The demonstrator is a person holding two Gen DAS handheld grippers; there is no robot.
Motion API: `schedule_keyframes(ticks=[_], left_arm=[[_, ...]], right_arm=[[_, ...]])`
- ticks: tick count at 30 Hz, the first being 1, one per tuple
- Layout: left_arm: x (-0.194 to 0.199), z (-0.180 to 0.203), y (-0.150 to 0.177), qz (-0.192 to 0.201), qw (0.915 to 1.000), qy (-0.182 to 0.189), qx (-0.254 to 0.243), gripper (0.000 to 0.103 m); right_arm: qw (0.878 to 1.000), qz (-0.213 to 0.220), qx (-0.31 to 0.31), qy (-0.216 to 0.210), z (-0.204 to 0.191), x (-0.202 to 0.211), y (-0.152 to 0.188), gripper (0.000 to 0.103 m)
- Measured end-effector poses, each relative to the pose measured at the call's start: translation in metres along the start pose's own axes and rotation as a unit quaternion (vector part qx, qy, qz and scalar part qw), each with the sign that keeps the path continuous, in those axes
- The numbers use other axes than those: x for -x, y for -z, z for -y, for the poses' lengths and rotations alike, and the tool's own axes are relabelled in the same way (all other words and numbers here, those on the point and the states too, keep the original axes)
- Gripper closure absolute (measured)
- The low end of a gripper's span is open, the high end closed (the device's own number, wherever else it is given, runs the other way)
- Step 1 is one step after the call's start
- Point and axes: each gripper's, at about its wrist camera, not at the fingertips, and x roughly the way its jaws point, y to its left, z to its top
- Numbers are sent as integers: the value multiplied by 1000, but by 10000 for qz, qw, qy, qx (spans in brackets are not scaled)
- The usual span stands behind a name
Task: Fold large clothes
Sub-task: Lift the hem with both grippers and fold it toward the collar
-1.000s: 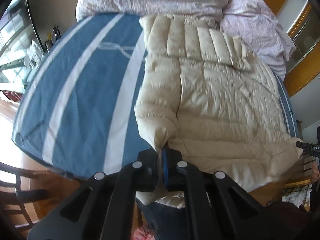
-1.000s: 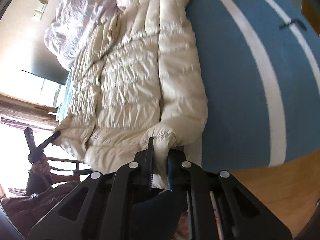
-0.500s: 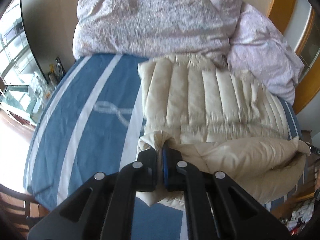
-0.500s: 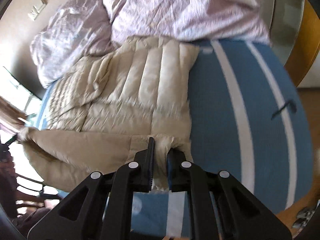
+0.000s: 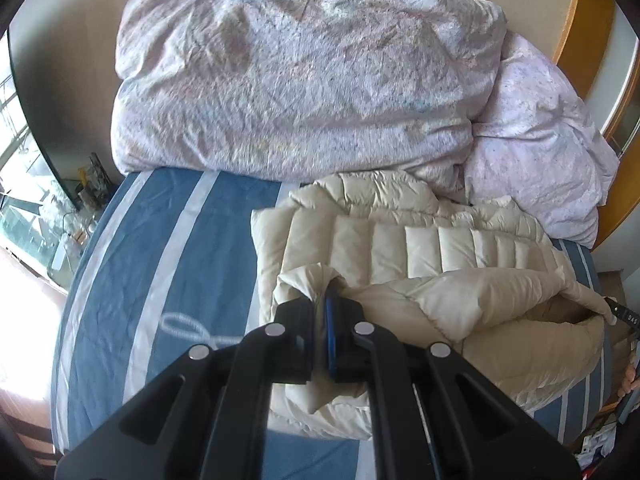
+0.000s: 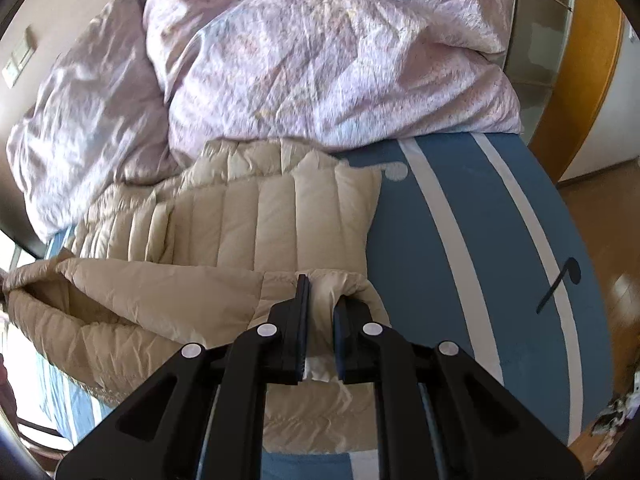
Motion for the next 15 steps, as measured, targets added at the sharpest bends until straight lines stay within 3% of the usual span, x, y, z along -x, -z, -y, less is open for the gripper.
schedule_keyframes(ticks=[6,15], left_arm=[[-22,-4,-22,-71,9998,10,185,98],[-87,-13,-53,-473,9954,-32,830,97]], right_arm=[[9997,60,-224,11,-8,-17,-25,92],[9989,-171,-431,52,-12,-74,-63,92]])
